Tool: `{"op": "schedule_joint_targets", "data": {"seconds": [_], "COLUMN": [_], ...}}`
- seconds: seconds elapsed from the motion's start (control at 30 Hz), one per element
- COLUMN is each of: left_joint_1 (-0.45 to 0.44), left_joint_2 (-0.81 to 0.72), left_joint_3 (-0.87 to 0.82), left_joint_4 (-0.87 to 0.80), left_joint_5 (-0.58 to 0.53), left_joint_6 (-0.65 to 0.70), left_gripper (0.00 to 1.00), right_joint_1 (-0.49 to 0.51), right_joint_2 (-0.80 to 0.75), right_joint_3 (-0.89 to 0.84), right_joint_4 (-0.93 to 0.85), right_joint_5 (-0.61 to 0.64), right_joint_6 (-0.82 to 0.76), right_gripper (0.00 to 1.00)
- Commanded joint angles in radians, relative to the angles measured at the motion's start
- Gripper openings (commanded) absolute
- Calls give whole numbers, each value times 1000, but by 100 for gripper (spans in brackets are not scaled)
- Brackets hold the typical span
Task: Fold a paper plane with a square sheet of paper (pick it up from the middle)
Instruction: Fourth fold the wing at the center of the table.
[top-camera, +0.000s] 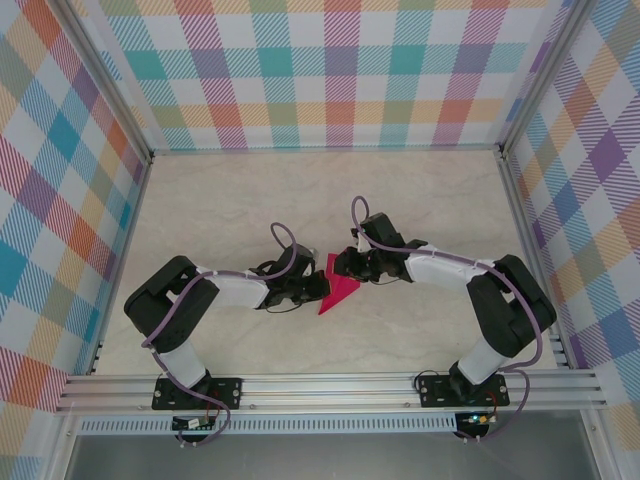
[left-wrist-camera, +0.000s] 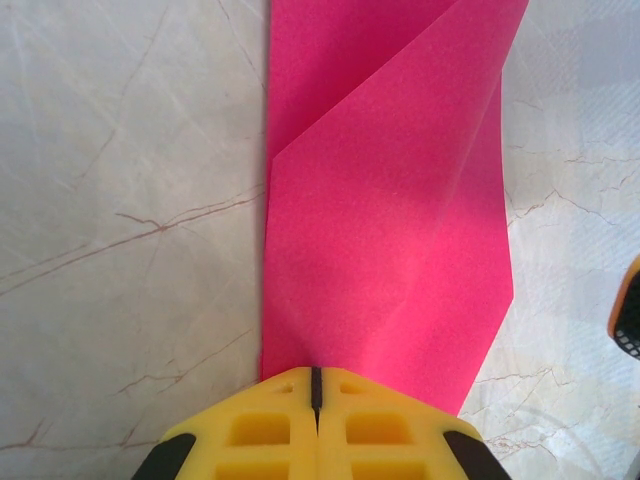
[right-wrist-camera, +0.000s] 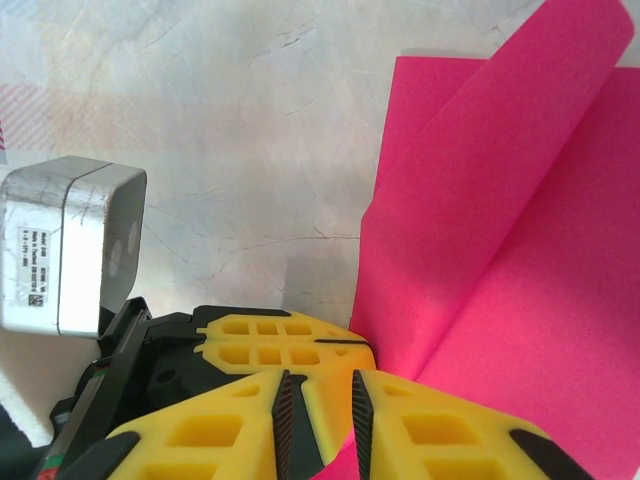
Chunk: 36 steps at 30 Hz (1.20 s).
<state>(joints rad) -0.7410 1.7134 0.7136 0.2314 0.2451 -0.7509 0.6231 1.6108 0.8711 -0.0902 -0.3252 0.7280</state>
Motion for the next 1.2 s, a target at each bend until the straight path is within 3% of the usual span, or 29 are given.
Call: {"op": "schedule_joint_targets", "data": {"seconds": [0.0, 0.17, 0.6, 1.17], "left_joint_1": [6, 8, 6, 6], "left_joint_2": [30, 28, 24, 16], "left_joint_3": [-13, -16, -16, -17], "left_joint_4": [-116, -116, -119, -158], "left_joint_5": [-39, -39, -33, -29], "left_joint_6": [14, 13, 12, 18], "left_gripper": [0, 0, 0, 0], "right_joint_1": [7, 7, 7, -18], "right_joint_2": [13, 78, 173, 220], "right_joint_3": [-7, 19, 41, 57], "right_joint_4": [31, 41, 71, 7], "right_joint_5": [-11, -33, -112, -17], "right_joint_6": [10, 23, 4, -33], "right_gripper": [19, 10, 9, 9]}}
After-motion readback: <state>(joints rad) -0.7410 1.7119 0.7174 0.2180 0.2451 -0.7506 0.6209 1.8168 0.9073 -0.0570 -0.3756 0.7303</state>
